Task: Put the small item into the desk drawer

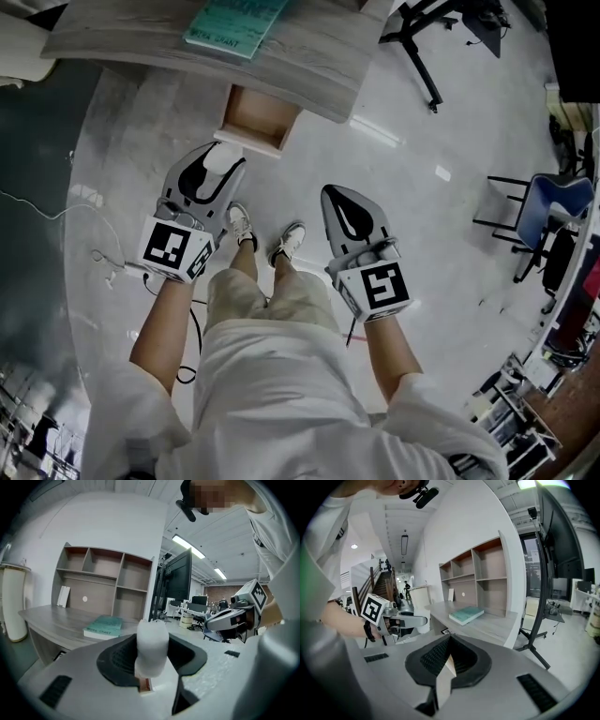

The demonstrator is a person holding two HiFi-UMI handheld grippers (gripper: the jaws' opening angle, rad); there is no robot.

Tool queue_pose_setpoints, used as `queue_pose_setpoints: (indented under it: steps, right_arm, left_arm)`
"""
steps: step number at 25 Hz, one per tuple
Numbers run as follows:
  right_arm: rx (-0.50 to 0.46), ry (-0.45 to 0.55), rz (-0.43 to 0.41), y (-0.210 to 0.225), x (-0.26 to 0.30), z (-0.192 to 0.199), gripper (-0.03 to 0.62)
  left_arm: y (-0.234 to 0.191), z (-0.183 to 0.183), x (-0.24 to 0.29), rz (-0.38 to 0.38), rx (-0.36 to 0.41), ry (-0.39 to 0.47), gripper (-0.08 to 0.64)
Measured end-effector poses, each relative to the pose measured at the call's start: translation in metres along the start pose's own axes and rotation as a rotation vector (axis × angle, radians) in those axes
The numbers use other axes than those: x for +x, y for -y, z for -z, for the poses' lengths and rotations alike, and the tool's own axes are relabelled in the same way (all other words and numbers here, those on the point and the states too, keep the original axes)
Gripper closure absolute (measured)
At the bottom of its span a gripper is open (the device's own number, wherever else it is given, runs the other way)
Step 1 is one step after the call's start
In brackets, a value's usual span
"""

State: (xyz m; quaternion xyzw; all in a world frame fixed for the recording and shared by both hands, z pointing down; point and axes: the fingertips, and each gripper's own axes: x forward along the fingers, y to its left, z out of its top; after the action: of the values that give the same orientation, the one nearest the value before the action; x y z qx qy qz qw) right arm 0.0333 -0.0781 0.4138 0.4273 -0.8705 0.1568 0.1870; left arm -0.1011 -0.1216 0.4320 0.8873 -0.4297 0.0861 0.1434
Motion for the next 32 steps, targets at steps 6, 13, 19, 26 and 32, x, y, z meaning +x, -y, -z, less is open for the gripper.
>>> queue_pose_setpoints:
  steps: [6,13,19,26,32]
  right_arm:
    - [0.033,-0.046,-0.003,0.011,0.006,0.048,0.595]
    - [0.040,-0.063,-0.018,0.015,0.015,0.076,0.595]
    - [0.032,-0.037,-0.032,0.021,0.023,0.075,0.595]
    - [0.041,-0.036,-0.044,0.018,0.028,0.077,0.595]
    - [0.045,-0.048,-0.046,0.020,0.031,0.083,0.595]
  left_arm:
    - [-0.006,0.027,0.016,-0.003,0.035,-0.021,0.378]
    - [-0.015,0.050,0.031,-0.002,0.074,-0.044,0.378]
    - [-0.021,0.068,0.044,0.007,0.132,-0.091,0.378]
    - [-0.031,0.074,0.061,0.054,0.236,-0.162,0.377]
    - [-0.032,0.089,0.076,0.110,0.273,-0.222,0.377]
